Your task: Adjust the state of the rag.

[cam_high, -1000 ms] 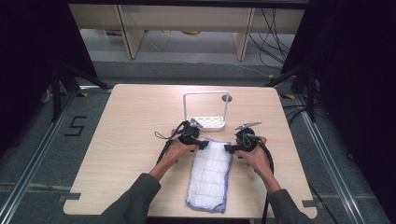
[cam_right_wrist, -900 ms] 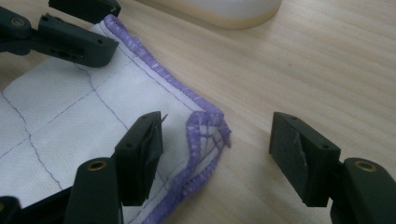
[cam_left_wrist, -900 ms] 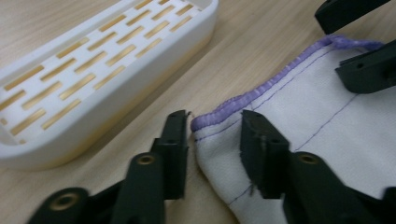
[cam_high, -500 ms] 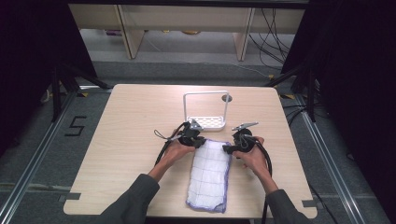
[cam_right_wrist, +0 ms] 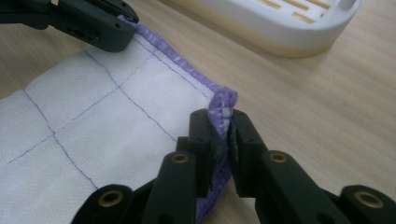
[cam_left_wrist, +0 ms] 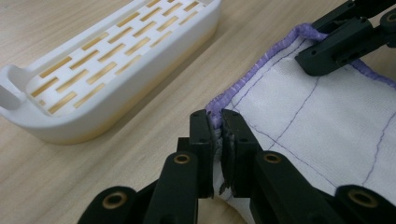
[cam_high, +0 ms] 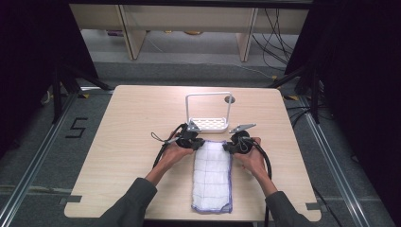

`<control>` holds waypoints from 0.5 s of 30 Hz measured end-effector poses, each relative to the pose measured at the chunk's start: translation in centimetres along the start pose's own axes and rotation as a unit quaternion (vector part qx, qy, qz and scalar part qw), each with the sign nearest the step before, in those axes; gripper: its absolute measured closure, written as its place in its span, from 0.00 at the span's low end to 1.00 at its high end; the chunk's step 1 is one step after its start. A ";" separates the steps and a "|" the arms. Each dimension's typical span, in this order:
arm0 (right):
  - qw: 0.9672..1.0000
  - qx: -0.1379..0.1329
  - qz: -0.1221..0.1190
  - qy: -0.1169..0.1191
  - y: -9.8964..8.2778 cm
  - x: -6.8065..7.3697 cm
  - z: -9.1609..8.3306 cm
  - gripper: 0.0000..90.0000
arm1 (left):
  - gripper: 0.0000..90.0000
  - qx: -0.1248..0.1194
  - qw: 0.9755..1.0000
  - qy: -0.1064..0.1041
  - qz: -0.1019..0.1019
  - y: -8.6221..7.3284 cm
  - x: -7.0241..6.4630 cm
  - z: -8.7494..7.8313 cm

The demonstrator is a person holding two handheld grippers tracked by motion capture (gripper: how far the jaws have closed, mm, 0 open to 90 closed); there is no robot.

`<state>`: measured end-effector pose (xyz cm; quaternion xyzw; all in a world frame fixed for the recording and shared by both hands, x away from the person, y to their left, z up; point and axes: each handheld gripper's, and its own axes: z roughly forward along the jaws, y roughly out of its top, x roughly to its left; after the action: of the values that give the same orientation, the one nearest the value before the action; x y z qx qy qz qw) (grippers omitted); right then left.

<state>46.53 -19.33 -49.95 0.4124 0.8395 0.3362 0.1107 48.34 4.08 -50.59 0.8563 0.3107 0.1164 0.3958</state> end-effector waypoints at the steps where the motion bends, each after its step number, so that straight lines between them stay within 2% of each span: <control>1: 1.000 -0.001 -0.011 -0.003 0.0 0.0 -0.1 0.92 | 0.92 0.000 1.000 -0.001 0.005 0.0 0.1 -0.1; 3: 1.000 -0.007 -0.015 0.005 0.1 0.0 -0.3 0.93 | 0.92 -0.002 1.000 -0.003 0.008 -0.1 0.1 -0.4; 4: 1.000 -0.015 -0.005 0.009 0.2 0.2 -0.5 0.93 | 0.92 -0.006 1.000 -0.005 0.006 -0.1 0.1 -0.7; 5: 1.000 -0.019 -0.014 0.008 0.3 0.1 -0.8 0.93 | 0.93 -0.009 1.000 -0.006 0.003 -0.1 0.1 -0.8; 6: 1.000 -0.028 -0.006 0.010 0.3 0.2 -0.9 0.93 | 0.93 -0.013 1.000 -0.005 0.003 -0.1 0.1 -1.1; 8: 0.999 -0.031 -0.013 0.011 0.5 0.2 -1.4 0.93 | 0.93 -0.022 1.000 -0.008 0.000 -0.1 0.0 -1.6; 9: 0.999 -0.044 -0.002 0.021 0.6 0.4 -1.5 0.94 | 0.93 -0.024 1.000 -0.009 0.003 -0.1 -0.1 -1.9; 10: 0.999 -0.042 -0.014 0.020 0.7 0.3 -1.8 0.94 | 0.93 -0.024 1.000 -0.009 0.006 0.0 -0.2 -2.2; 11: 0.999 -0.050 -0.006 0.020 0.8 0.5 -2.1 0.94 | 0.93 -0.027 1.000 -0.011 0.010 0.0 -0.2 -2.6; 12: 0.998 -0.047 -0.018 0.024 0.9 0.5 -2.4 0.94 | 0.93 -0.030 0.999 -0.011 0.009 0.0 -0.3 -2.9; 14: 0.998 -0.059 -0.013 0.024 1.1 0.9 -2.8 0.94 | 0.93 -0.037 0.999 -0.011 0.010 0.0 -0.3 -3.6; 15: 0.998 -0.053 -0.007 0.030 1.2 1.2 -3.1 0.94 | 0.93 -0.038 0.999 -0.012 0.006 0.0 -0.3 -3.9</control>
<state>45.09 -19.29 -46.70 0.3899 0.8261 0.3916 0.1100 46.34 6.25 -47.95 0.8439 0.2962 0.1201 0.4308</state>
